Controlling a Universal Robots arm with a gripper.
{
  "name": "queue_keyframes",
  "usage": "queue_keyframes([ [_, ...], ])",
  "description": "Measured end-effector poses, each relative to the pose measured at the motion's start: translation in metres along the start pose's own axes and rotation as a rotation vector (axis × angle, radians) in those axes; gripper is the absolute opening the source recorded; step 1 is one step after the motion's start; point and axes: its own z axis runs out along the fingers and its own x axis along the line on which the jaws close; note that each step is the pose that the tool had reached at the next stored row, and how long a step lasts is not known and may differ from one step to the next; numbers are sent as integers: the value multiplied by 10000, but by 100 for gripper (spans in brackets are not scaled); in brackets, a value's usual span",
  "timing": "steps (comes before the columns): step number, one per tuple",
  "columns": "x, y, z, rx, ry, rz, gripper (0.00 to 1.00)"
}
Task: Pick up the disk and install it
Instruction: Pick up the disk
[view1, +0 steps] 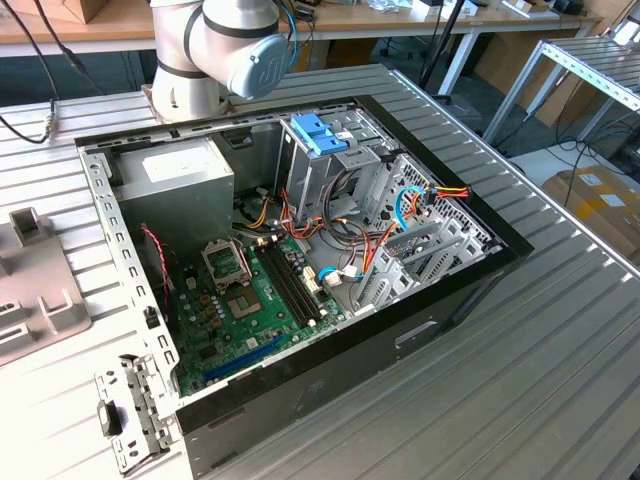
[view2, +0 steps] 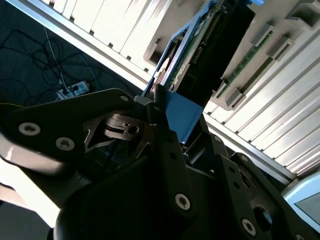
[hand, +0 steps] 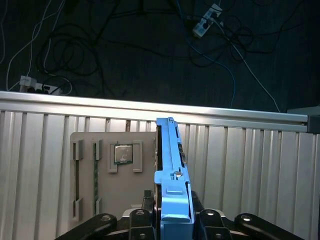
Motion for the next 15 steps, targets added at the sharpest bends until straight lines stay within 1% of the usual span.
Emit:
queue_keyframes([
  [2, 4, 1, -17, 1, -1, 1, 37],
  [7, 8, 1, -100, 0, -1, 0, 37],
  [12, 1, 2, -246, 1, -5, 0, 37],
  [15, -2, 3, -306, 0, -4, 0, 37],
])
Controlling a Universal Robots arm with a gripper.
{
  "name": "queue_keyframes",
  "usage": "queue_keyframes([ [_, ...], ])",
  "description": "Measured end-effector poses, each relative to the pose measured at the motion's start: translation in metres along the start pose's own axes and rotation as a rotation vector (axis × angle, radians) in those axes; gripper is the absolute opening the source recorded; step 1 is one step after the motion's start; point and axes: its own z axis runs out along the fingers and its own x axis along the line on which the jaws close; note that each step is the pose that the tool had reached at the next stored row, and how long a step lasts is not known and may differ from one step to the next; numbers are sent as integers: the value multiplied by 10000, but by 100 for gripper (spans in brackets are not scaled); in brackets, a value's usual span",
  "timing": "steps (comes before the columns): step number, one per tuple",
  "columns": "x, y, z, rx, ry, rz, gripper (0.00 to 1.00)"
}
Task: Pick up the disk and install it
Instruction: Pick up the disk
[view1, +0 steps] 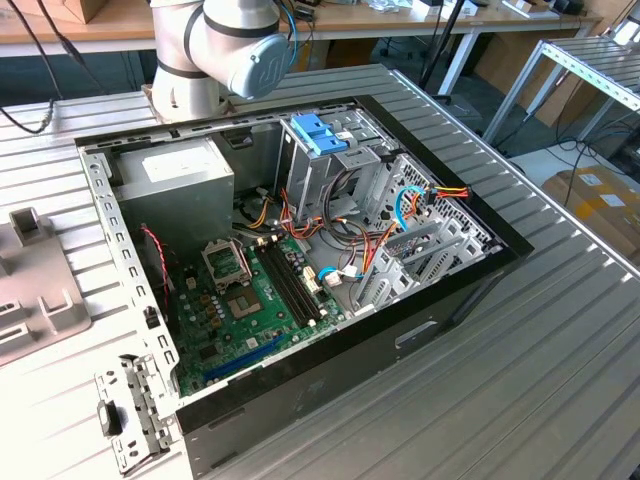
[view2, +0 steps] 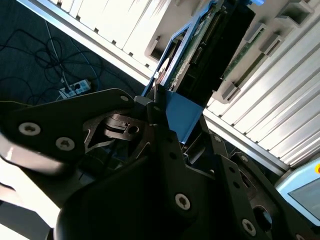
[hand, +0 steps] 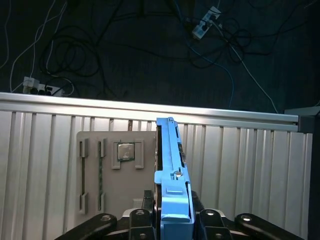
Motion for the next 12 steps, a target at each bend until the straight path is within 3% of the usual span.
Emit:
queue_keyframes([
  [6, -6, -1, -109, 0, -1, 0, 37],
  [12, -4, -3, -115, -2, 0, -1, 37],
])
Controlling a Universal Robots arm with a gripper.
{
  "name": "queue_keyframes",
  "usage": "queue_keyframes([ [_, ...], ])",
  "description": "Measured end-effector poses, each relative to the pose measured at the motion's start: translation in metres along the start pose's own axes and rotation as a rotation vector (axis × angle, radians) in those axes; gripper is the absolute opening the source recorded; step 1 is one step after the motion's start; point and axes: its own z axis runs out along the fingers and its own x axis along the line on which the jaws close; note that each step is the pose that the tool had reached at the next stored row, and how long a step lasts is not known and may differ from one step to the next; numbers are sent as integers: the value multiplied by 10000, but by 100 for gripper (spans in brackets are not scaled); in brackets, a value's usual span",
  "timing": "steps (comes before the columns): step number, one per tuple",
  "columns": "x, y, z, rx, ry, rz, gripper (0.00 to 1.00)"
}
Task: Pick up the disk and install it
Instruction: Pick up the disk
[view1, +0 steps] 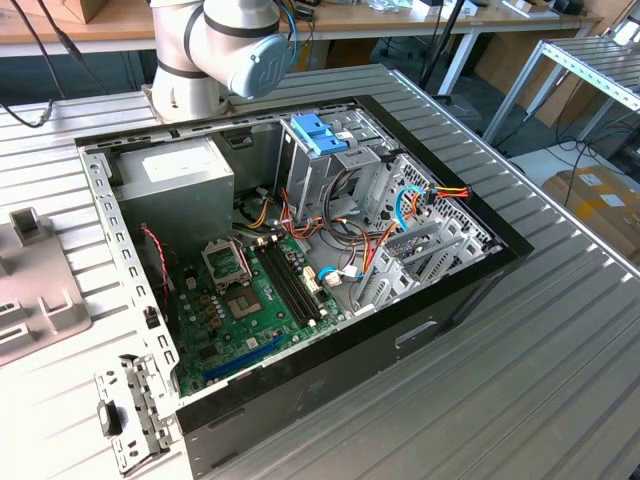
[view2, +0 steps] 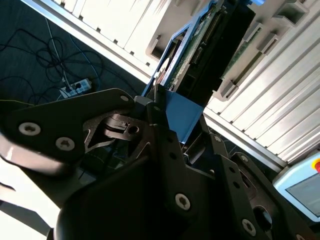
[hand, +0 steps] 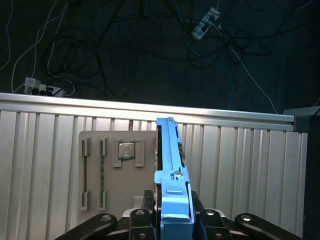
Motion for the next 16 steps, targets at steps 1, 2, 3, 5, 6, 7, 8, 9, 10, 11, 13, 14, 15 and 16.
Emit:
queue_keyframes([
  [1, 4, 0, -1, -2, 0, -1, 37],
  [2, 13, 0, -1, 0, 0, 0, 37],
  [3, 31, 1, -2, 0, 0, 1, 37],
  [5, 66, 2, -3, 1, 0, 1, 37],
  [6, 80, 2, -4, 0, 0, 1, 37],
  [7, 100, 2, -6, 0, 0, 1, 37],
  [8, 113, 1, -6, 0, 0, 1, 37],
  [9, 136, 2, -8, -1, 0, 1, 37],
  [10, 152, 2, -8, -1, 0, 1, 37],
  [11, 183, 2, -10, -1, -1, 1, 37],
  [13, 224, 1, -13, -3, -1, 0, 37],
  [14, 237, 0, -13, -3, -1, 0, 37],
  [15, 257, 0, -15, -3, -1, 1, 37],
  [16, 272, 0, -16, -3, 0, 1, 37],
])
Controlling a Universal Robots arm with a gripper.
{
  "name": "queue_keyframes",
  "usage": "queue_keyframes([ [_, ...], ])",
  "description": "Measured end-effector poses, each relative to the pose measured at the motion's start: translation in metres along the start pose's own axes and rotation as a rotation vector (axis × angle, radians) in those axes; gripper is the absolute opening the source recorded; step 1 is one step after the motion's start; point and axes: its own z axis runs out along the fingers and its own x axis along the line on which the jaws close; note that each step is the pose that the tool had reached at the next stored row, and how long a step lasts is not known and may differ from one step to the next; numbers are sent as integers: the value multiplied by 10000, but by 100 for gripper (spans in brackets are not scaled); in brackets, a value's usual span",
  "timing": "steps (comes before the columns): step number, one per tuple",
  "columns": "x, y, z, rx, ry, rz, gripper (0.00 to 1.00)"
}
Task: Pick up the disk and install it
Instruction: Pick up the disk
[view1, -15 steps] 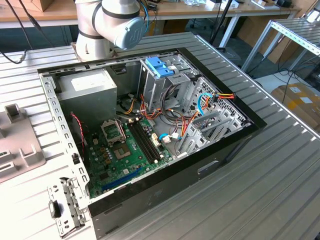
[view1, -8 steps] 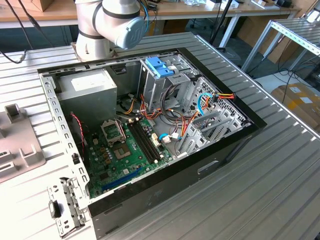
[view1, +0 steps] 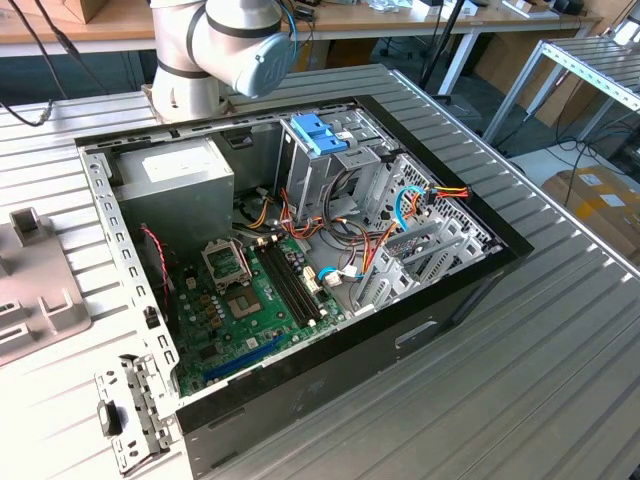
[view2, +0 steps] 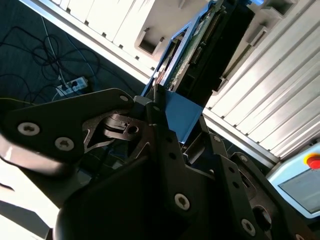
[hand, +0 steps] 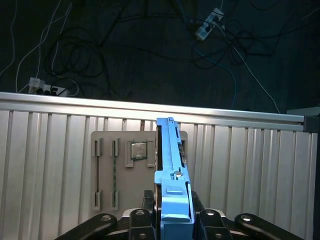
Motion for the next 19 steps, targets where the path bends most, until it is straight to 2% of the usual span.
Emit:
queue_keyframes([
  [4, 27, -2, -9, -1, -5, 2, 37],
  [11, 26, 0, -85, 2, -20, 1, 37],
  [19, 26, 0, -91, 1, -22, 1, 37],
])
